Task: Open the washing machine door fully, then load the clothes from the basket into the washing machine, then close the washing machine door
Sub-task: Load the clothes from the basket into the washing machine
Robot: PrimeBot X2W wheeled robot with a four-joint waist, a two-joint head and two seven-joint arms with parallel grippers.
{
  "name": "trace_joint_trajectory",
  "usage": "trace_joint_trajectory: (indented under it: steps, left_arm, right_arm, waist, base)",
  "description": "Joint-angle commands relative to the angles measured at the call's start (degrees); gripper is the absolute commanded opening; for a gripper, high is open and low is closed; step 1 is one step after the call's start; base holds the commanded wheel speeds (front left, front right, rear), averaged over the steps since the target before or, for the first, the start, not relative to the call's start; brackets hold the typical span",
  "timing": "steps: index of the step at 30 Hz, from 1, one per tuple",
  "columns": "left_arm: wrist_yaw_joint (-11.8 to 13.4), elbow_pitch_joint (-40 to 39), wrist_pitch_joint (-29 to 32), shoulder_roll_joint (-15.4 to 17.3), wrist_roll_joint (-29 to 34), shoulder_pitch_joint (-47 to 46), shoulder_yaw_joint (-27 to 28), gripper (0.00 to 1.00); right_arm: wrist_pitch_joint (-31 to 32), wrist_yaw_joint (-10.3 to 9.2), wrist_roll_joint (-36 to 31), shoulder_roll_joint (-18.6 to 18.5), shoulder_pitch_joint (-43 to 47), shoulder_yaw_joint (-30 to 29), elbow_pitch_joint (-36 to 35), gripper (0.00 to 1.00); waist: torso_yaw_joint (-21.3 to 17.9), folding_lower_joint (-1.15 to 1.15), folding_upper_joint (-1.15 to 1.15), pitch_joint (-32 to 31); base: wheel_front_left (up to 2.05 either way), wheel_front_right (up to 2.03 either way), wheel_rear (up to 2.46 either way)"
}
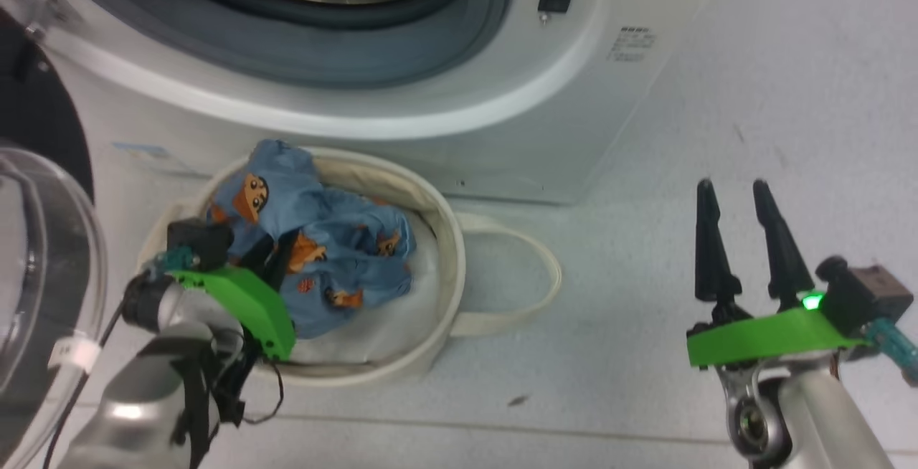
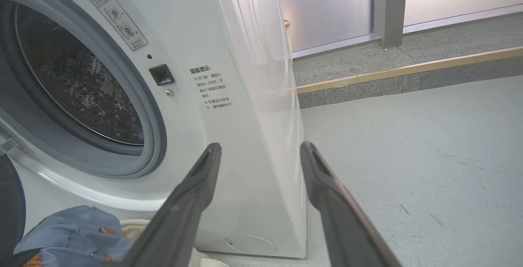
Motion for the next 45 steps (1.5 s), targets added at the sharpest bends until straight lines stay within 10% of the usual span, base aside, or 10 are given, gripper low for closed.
trace_joint_trajectory:
  steps: [1,22,45]
  left_arm:
    - [0.6,-1.9,-0.68,2.63,1.24,1.54,2.84,0.0]
    - [6.0,-39.62,-0.7,1.89,23.58,21.15,28.74,0.0]
    - [0.17,-31.2,-0.7,0.51,30.03,0.04,42.72,0.0]
  right_arm:
    - [-0.7,0.01,0.5,-0.02,1.58,1.27,-1.25,1.0]
    - [-0.7,0.01,5.24,-1.84,9.82,1.0,0.78,1.0]
    - [-0.7,0.01,3.42,-2.08,7.03,1.19,-0.92,1.0]
  waist:
    - [0.67,0.02,0.0,-4.44]
    - [0.76,0.02,0.0,-20.73]
    - [-4.42,0.02,0.0,-10.93]
  base:
    - [0.0,0.0,0.0]
    - [0.0,0.0,0.0]
    - [0.0,0.0,0.0]
